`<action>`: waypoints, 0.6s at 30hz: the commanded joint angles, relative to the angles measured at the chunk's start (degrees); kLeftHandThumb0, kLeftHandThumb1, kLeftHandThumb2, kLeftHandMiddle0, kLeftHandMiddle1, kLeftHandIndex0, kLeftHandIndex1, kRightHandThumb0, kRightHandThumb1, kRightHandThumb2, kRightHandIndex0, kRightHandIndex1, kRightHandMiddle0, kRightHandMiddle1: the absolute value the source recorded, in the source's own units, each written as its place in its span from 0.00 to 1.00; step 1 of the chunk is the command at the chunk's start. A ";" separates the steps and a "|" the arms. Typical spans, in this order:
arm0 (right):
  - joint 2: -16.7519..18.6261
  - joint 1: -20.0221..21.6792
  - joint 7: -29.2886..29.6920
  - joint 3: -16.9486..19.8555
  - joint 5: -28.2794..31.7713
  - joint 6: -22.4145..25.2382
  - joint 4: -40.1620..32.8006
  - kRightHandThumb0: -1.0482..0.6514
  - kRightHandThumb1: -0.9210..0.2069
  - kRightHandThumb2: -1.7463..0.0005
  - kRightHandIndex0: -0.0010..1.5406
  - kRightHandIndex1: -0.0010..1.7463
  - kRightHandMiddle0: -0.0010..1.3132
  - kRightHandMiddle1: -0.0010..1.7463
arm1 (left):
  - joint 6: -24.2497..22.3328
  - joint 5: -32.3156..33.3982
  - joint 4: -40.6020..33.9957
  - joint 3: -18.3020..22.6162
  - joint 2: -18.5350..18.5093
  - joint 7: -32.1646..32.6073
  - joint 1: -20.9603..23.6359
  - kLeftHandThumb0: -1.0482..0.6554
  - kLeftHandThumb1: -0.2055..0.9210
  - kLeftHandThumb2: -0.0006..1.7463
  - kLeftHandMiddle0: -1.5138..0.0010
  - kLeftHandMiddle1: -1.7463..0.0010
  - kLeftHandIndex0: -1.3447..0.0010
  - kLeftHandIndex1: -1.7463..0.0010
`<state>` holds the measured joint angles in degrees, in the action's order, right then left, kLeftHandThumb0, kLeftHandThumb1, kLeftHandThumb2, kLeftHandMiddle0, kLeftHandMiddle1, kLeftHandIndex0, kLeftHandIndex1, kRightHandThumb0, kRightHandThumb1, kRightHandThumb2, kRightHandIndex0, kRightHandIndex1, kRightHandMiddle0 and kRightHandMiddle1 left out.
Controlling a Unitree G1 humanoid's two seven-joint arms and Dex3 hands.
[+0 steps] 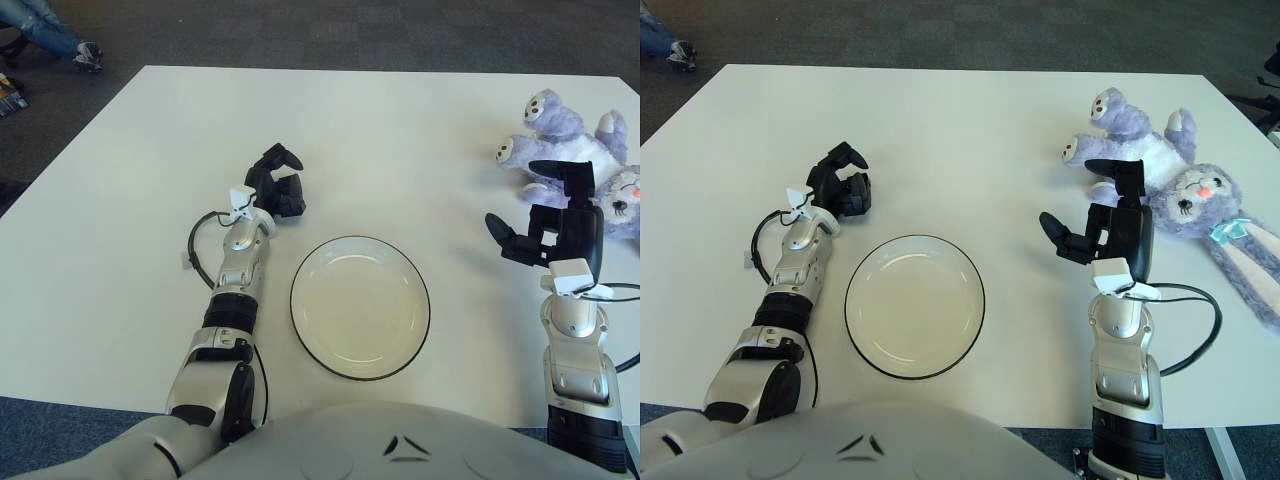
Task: Put the doll into the plate.
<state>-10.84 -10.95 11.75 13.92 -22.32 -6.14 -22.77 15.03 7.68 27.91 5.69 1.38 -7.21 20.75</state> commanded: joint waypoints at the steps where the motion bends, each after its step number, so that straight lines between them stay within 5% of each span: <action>1: -1.13 -0.45 2.00 0.98 -3.62 -1.51 -1.50 0.12 0.42 0.54 0.85 1.00 0.00 0.65 | 0.64 -0.62 1.78 0.09 0.08 0.84 -1.66 0.31 0.39 0.81 0.17 0.00 0.49 0.00; 3: -1.72 -0.73 3.29 1.64 -5.97 -2.25 -1.90 0.11 0.39 0.55 0.77 1.00 0.00 0.63 | 0.91 -0.73 1.89 0.08 0.06 0.92 -1.63 0.31 0.39 0.81 0.17 0.00 0.49 0.00; 5: -2.28 -1.03 4.23 2.44 -7.85 -2.43 -2.33 0.12 0.37 0.56 0.51 1.00 0.00 0.62 | 1.14 -0.82 1.98 0.06 0.07 0.99 -1.62 0.31 0.39 0.81 0.16 0.00 0.49 0.00; 7: -2.58 -1.21 4.97 3.00 -9.38 -2.38 -2.78 0.11 0.35 0.56 0.29 0.85 0.00 0.61 | 1.36 -0.84 2.08 0.05 0.10 0.98 -1.59 0.31 0.39 0.81 0.16 0.00 0.49 0.00; 8: -2.62 -1.23 5.25 3.12 -9.96 -2.38 -2.96 0.11 0.33 0.57 0.19 0.65 0.00 0.61 | 1.47 -0.83 2.14 0.05 0.11 0.96 -1.58 0.31 0.39 0.81 0.16 0.00 0.49 0.00; 11: -2.60 -1.33 5.86 3.29 -11.12 -2.44 -3.33 0.10 0.31 0.58 0.06 0.42 0.00 0.61 | 1.72 -0.81 2.29 0.05 0.14 0.95 -1.54 0.32 0.39 0.81 0.16 0.00 0.49 0.00; 18: -2.36 -2.13 7.31 3.84 -15.04 -2.09 -5.72 0.06 0.24 0.63 0.01 0.39 0.00 0.61 | 2.77 -0.80 3.06 0.06 0.13 0.76 -1.33 0.32 0.40 0.81 0.15 0.00 0.50 0.00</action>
<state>-12.94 -12.74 18.19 17.17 -35.76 -8.02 -26.84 16.85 7.28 29.23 5.68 1.37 -6.76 21.30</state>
